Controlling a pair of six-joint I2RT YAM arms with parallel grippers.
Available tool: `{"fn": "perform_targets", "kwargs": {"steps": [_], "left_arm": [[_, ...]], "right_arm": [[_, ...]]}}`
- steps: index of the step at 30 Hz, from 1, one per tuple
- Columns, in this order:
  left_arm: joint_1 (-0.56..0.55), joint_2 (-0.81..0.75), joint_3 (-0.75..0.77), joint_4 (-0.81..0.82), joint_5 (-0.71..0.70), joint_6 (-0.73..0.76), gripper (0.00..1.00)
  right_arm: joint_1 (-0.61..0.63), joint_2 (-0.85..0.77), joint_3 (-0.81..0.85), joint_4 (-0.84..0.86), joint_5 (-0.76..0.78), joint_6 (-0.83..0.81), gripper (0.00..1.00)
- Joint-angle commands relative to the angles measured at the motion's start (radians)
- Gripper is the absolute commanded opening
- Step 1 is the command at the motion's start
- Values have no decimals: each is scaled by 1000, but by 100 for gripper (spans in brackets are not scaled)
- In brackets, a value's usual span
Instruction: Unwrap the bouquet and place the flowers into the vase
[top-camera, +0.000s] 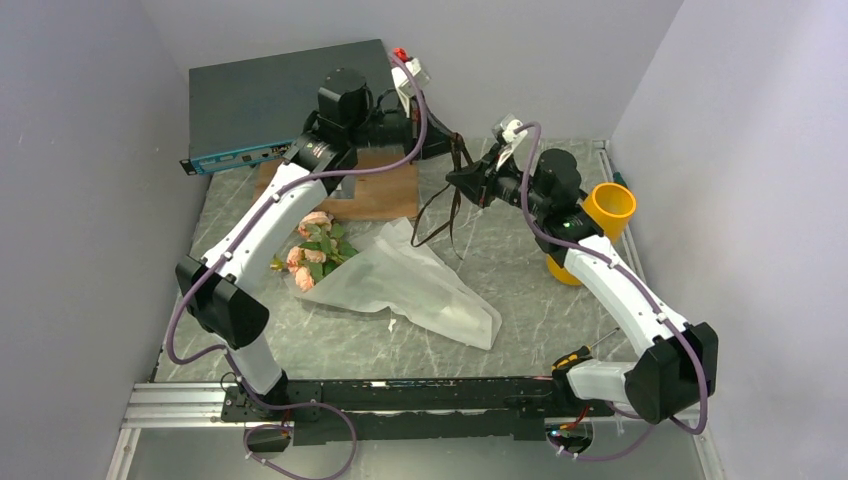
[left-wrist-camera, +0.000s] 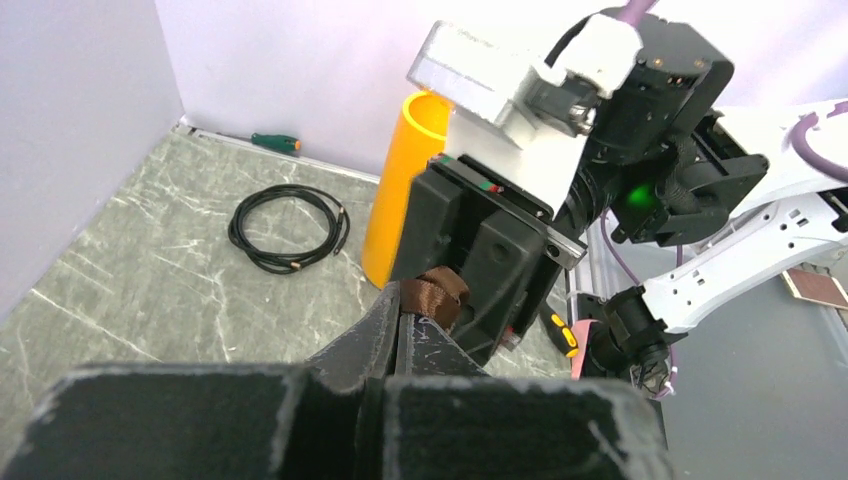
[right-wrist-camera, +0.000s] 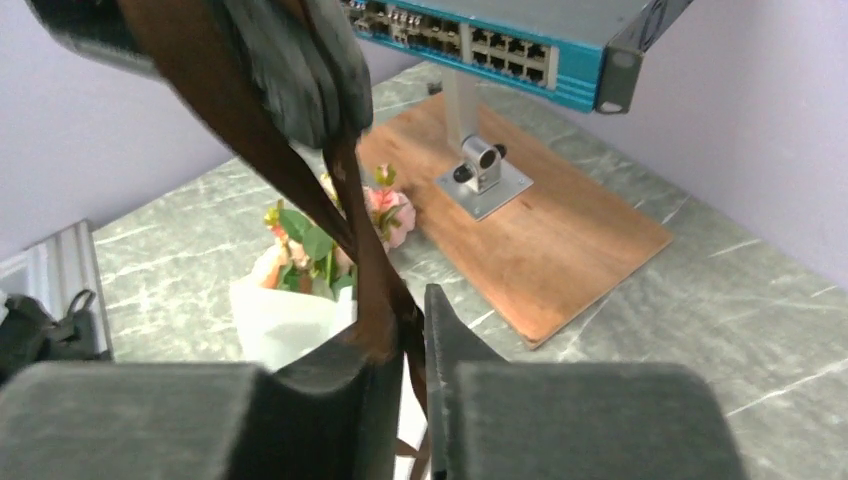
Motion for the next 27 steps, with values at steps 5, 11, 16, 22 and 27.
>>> {"fn": "perform_targets", "kwargs": {"steps": [5, 11, 16, 22, 27], "left_arm": [[47, -13, 27, 55, -1, -73, 2], [92, -55, -43, 15, -96, 1, 80], [123, -101, -119, -8, -142, 96, 97], [123, -177, -244, -43, -157, 264, 99], [123, -229, -337, -80, -140, 356, 99]], "right_arm": [[-6, -21, 24, 41, -13, 10, 0], [-88, -11, 92, 11, -24, 41, 0], [-179, 45, 151, -2, 9, 46, 0], [-238, 201, 283, -18, 64, 2, 0], [-240, 390, 444, -52, 137, -66, 0]]}}
